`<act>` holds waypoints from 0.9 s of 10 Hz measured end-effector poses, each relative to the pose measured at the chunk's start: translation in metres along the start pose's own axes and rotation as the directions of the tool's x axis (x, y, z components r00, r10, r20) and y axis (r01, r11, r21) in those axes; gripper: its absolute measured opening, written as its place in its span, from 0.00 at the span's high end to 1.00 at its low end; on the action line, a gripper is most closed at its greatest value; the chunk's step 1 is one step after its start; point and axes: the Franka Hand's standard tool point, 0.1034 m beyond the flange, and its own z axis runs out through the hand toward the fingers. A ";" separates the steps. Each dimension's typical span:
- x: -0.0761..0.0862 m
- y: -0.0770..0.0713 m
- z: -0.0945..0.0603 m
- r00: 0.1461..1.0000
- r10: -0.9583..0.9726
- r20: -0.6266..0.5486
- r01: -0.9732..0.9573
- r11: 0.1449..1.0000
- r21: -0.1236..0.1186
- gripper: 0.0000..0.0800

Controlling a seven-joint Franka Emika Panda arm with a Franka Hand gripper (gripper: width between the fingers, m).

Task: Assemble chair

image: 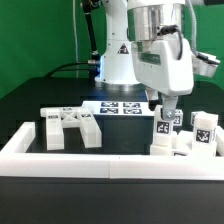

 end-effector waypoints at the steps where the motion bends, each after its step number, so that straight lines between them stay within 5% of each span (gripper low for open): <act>1: -0.001 -0.002 0.000 0.992 -0.126 -0.006 0.126 0.992 0.006 0.19; 9: 0.000 0.000 0.002 0.797 -0.603 -0.010 0.603 0.797 -0.025 0.19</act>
Offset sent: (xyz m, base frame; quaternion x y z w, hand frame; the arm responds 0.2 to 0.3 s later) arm -0.0001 0.0067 -0.0014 0.0091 -0.0015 -0.1912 0.9815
